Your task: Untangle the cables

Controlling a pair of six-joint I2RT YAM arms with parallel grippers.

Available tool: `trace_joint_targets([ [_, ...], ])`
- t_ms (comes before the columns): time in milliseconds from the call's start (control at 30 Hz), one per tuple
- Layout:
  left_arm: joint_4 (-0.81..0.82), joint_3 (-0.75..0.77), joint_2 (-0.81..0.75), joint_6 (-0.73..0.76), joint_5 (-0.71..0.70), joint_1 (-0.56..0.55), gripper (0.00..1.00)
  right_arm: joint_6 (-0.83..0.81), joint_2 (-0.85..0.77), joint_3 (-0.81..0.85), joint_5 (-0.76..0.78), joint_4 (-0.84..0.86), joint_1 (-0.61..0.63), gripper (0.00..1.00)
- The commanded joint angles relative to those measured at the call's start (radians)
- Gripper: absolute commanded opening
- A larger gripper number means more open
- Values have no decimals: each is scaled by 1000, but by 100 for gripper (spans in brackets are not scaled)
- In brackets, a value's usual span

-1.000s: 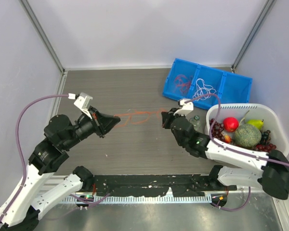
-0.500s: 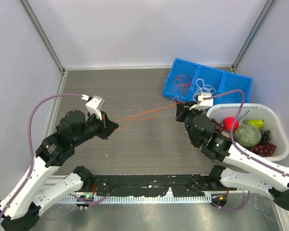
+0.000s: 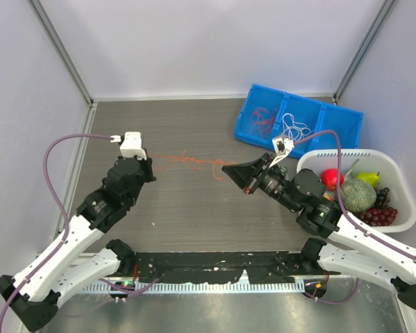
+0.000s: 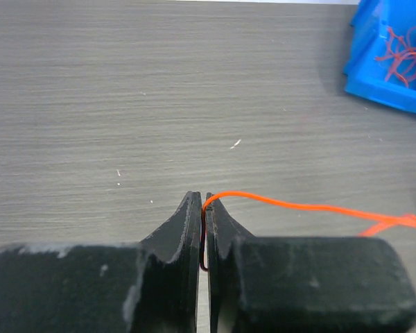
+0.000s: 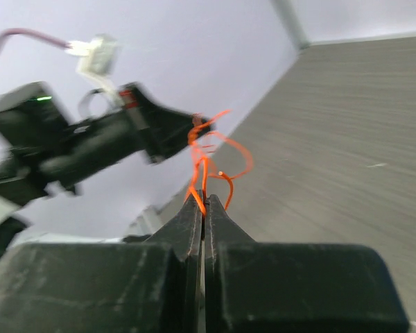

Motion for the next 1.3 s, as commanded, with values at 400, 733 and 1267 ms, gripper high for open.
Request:
trace_joint_targets([
  [400,523,-108,191,82,-379,10,56,362,-106,-31,-358,285,-5,1],
  [733,471,-83,318,-64,-243,233,82,284,-192,98,-326,170,-5,1],
  [1267,380,-85,334,-165,-117,336,89,56,-371,202,-25,-151,-5,1],
])
